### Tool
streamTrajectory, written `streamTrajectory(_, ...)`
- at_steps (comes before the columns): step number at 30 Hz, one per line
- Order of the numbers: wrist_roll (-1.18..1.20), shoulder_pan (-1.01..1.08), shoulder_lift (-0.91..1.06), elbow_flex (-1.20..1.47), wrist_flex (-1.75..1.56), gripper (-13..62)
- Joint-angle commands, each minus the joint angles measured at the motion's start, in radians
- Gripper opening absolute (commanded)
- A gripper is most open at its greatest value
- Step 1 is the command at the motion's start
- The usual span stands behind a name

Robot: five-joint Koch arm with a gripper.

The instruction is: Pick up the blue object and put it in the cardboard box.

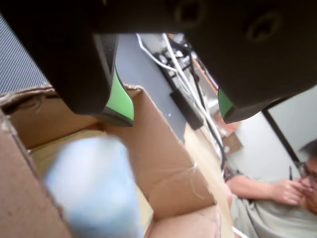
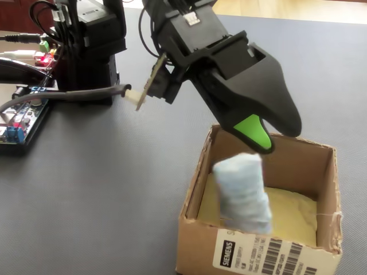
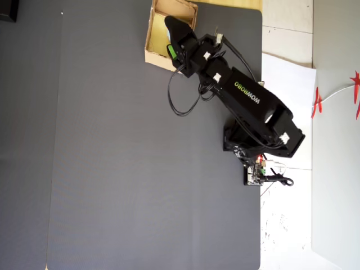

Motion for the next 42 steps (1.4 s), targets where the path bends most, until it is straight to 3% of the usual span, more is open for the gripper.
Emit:
streamTrajectory(1,0.034,-0.015,0.032,-0.098,-0.052,33.8)
streamTrajectory(21,0.173,-0.607,0.354,0.230,-0.127,34.1)
streamTrajectory(42,0.198,-0.844,0.634,0.741,-0.178,34.2)
